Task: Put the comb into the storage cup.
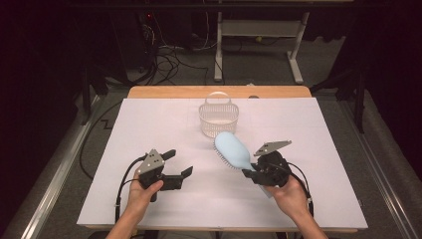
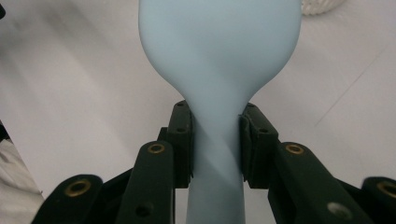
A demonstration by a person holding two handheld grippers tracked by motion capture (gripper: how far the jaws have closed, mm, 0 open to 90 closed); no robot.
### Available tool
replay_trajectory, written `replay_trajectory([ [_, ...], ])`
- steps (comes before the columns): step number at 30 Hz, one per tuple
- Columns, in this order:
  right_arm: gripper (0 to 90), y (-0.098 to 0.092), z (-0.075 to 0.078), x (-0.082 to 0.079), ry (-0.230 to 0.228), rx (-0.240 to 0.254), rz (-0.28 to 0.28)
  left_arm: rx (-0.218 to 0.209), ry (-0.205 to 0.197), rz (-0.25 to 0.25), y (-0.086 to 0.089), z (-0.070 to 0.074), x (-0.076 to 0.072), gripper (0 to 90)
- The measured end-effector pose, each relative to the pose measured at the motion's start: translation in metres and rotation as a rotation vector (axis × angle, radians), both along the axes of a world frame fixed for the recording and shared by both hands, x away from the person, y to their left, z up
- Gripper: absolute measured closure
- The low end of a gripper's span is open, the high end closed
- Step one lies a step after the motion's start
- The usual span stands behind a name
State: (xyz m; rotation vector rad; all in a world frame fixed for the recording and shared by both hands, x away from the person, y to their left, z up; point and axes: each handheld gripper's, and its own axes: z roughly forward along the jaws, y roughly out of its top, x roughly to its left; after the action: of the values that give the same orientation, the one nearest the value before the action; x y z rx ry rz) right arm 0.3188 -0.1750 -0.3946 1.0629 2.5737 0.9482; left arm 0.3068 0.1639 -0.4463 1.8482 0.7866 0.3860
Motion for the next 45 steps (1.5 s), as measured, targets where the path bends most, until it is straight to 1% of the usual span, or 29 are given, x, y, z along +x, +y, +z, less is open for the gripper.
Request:
replay_trajectory([
  [9, 70.1, 0.008, 0.001, 0.000, 0.000, 0.004, 0.016, -0.005, 0.005, -0.037, -0.011, 0.001, 0.002, 15.6],
  [12, 70.1, 0.010, 0.001, 0.000, -0.004, 0.003, 0.023, -0.007, 0.012, -0.046, -0.014, 0.001, 0.002, 15.6],
  [14, 70.1, 0.012, 0.001, 0.000, -0.004, 0.004, 0.025, -0.019, 0.016, -0.057, -0.016, 0.002, 0.002, 15.5],
  [20, 70.1, 0.016, 0.002, -0.001, -0.009, 0.009, 0.041, -0.017, 0.035, -0.073, -0.023, 0.001, 0.002, 15.6],
  [24, 70.1, 0.018, 0.000, -0.002, -0.005, 0.011, 0.048, -0.016, 0.042, -0.085, -0.029, 0.001, 0.002, 15.5],
  [27, 70.1, 0.019, -0.001, -0.003, -0.002, 0.010, 0.050, -0.017, 0.046, -0.080, -0.032, 0.000, 0.001, 15.5],
  [29, 70.1, 0.020, -0.002, -0.003, -0.002, 0.008, 0.057, -0.028, 0.057, -0.084, -0.033, 0.000, 0.001, 15.6],
  [34, 70.1, 0.024, -0.005, -0.004, 0.002, 0.003, 0.066, -0.039, 0.058, -0.091, -0.035, 0.002, 0.000, 15.6],
  [39, 70.1, 0.028, -0.008, -0.004, 0.006, -0.003, 0.073, -0.046, 0.067, -0.101, -0.037, 0.002, 0.000, 15.6],
  [45, 70.1, 0.034, -0.012, -0.006, -0.013, -0.016, 0.095, -0.049, 0.075, -0.114, -0.042, 0.001, -0.001, 15.7],
])
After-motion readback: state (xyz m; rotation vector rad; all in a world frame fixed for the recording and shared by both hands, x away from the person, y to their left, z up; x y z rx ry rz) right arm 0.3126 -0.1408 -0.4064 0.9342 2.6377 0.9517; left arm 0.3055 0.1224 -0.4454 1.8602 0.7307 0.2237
